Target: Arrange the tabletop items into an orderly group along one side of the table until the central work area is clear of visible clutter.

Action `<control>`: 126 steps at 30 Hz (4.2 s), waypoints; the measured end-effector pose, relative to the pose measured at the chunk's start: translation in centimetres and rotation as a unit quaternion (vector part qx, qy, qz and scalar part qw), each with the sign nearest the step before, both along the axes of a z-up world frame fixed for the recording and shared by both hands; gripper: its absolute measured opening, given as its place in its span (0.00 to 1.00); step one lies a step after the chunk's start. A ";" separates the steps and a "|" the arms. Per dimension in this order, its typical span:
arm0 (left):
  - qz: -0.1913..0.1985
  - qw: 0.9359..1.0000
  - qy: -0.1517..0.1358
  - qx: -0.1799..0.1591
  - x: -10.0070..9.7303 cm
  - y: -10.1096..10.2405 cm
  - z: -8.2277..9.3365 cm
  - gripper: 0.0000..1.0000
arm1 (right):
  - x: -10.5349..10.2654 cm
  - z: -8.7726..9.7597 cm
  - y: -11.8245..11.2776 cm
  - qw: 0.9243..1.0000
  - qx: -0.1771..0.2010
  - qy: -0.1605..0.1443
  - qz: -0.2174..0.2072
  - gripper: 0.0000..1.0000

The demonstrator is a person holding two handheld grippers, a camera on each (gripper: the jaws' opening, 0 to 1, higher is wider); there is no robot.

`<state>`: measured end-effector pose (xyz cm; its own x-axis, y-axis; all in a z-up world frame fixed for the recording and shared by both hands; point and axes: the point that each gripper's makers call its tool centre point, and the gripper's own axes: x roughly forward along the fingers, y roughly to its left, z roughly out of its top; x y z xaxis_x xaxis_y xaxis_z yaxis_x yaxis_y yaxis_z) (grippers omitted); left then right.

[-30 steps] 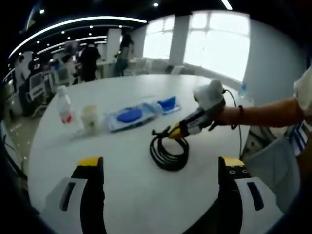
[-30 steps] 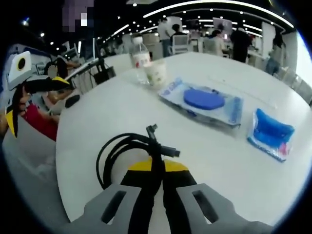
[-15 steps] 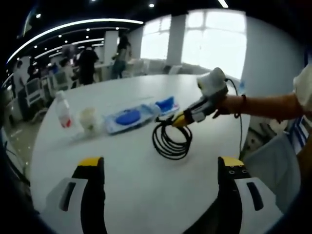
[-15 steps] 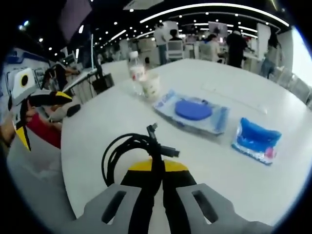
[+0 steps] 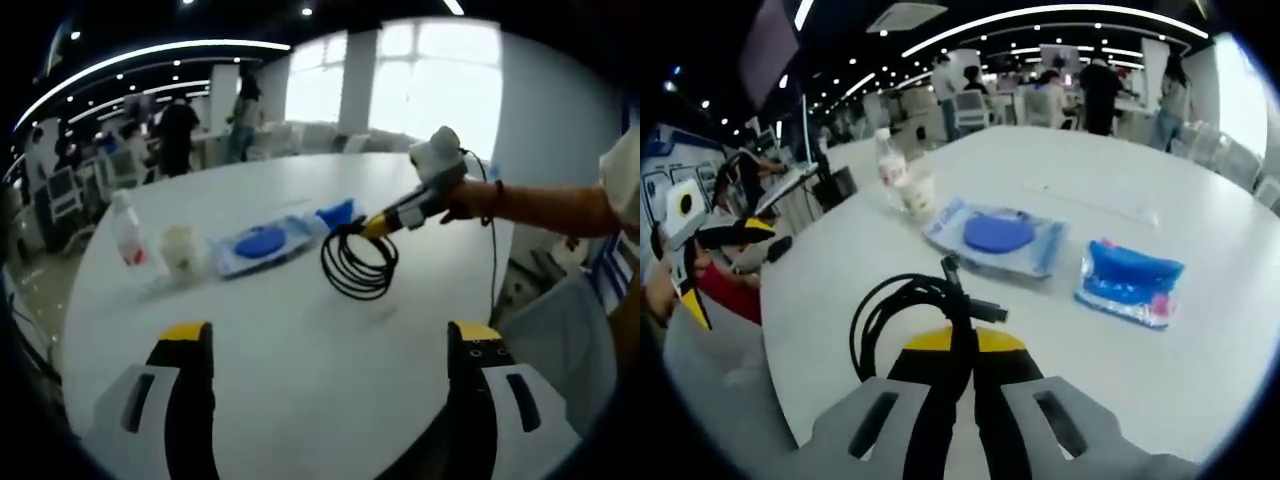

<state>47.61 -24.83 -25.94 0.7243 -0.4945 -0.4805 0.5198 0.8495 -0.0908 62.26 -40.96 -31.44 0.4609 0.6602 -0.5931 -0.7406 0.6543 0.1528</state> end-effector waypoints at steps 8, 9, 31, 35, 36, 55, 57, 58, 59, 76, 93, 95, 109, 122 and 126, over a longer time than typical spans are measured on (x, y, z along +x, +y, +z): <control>0.004 1.000 0.001 0.001 0.2 0.3 0.0 0.93 | 1.0 0.0 -1.0 1.000 -0.002 0.004 -0.009 0.04; 0.004 1.000 0.001 0.000 0.2 0.3 -0.1 0.93 | 1.1 0.0 -1.1 1.000 -0.003 0.005 -0.010 0.04; 0.018 1.000 0.010 0.004 0.4 1.0 -0.6 0.94 | 3.2 -2.7 -3.3 0.998 -0.008 0.058 -0.025 0.04; 0.018 1.000 0.012 0.005 0.4 1.0 -0.8 0.94 | 3.4 -3.5 -3.5 0.997 -0.012 0.066 -0.022 0.04; 0.018 1.000 0.013 0.006 0.4 1.1 -0.9 0.94 | 3.4 -3.7 -3.5 0.997 -0.014 0.069 -0.019 0.04; 0.031 0.999 0.029 -0.004 0.8 1.4 -1.8 0.92 | 5.2 -6.8 -4.0 0.995 -0.048 0.084 -0.028 0.05; 0.034 0.999 0.030 -0.004 0.9 1.6 -1.8 0.92 | 5.4 -7.0 -4.1 0.995 -0.060 0.078 -0.027 0.05; 0.034 0.999 0.030 -0.003 0.9 1.6 -1.8 0.92 | 5.5 -7.1 -4.1 0.995 -0.065 0.074 -0.025 0.05; 0.036 0.999 0.030 -0.002 0.9 1.7 -1.8 0.92 | 5.6 -7.2 -4.1 0.995 -0.070 0.072 -0.025 0.05; 0.053 0.998 0.032 0.000 0.6 3.0 -1.9 0.92 | 6.7 -8.1 -4.2 0.992 -0.118 0.045 -0.029 0.07; 0.057 0.998 0.029 -0.001 0.9 3.3 -1.7 0.93 | 7.4 -6.2 -4.0 0.993 -0.062 0.053 -0.084 0.41; 0.057 0.998 0.029 -0.002 0.9 3.3 -1.7 0.94 | 7.3 -5.8 -3.8 0.993 -0.052 0.054 -0.091 0.44; 0.060 0.998 0.016 -0.010 1.4 3.5 -0.9 0.96 | 5.9 -1.9 -2.7 0.994 -0.015 0.021 -0.104 0.77; 0.067 0.998 0.008 -0.008 1.8 4.3 -0.1 0.97 | 3.3 2.0 -2.8 0.995 0.018 -0.009 -0.101 0.93; 0.067 0.998 0.008 -0.006 1.8 4.4 0.0 0.97 | 2.1 2.9 -2.9 0.995 0.024 -0.012 -0.099 0.99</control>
<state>49.41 -20.47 -25.98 0.7764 -0.4000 -0.4870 0.4008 0.9097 -0.1084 64.34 -43.87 -28.51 0.5985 0.5826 -0.5498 -0.6019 0.7800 0.1713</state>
